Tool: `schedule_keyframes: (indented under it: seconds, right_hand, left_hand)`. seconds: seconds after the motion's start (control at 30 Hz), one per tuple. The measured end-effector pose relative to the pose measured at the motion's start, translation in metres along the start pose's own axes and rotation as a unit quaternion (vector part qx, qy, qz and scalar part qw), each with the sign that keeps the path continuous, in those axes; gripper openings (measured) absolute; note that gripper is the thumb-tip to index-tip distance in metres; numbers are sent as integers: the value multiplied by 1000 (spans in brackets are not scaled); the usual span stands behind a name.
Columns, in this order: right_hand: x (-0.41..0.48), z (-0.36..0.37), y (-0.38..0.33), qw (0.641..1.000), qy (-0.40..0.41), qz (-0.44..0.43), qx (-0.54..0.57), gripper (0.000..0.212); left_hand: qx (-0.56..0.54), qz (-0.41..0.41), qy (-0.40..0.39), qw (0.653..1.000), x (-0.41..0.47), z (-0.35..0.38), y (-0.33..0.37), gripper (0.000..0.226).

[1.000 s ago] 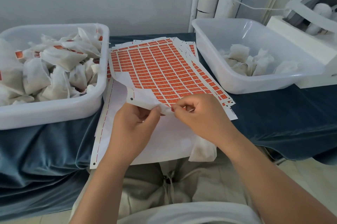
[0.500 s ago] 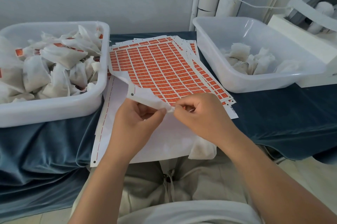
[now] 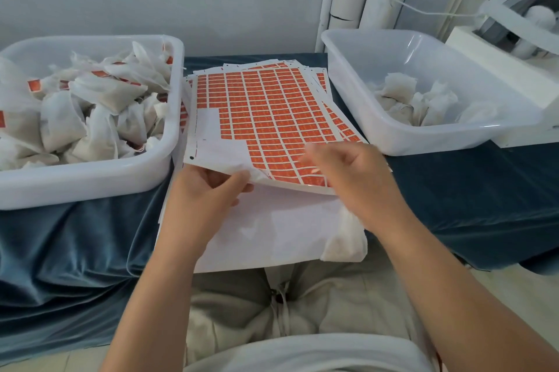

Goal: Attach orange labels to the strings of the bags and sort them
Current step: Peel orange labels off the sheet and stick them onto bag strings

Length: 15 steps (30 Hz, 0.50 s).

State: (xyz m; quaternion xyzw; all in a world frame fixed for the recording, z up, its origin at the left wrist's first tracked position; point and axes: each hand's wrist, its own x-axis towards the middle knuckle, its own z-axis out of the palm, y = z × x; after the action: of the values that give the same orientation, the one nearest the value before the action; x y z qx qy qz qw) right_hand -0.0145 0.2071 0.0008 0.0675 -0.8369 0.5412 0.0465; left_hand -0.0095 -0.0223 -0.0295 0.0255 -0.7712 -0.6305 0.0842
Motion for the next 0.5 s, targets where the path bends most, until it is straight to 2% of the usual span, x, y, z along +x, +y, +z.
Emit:
schedule_keyframes:
  seconds: [0.1,0.17,0.3,0.4,0.47,0.5]
  right_hand:
    - [-6,23,-1,989,2,-77,-124,38]
    - [-4,33,3,983,-3,-97,-157,34]
    - [-2,29,10,985,-14,-104,-138,16]
    - [1,21,15,995,1,-66,-79,15]
    - [2,14,12,997,41,0,63,11]
    - [4,10,9,987,58,43,146,10]
  left_hand:
    - [49,26,-43,998,-4,-1,4,21]
    - [55,56,-65,995,-7,1,7,29]
    - [64,55,-63,994,-8,3,8,40]
    - [54,23,-56,997,-5,2,0,23]
    - [37,11,-44,998,-2,0,-4,16]
    - [23,4,-35,999,-1,-1,-5,17]
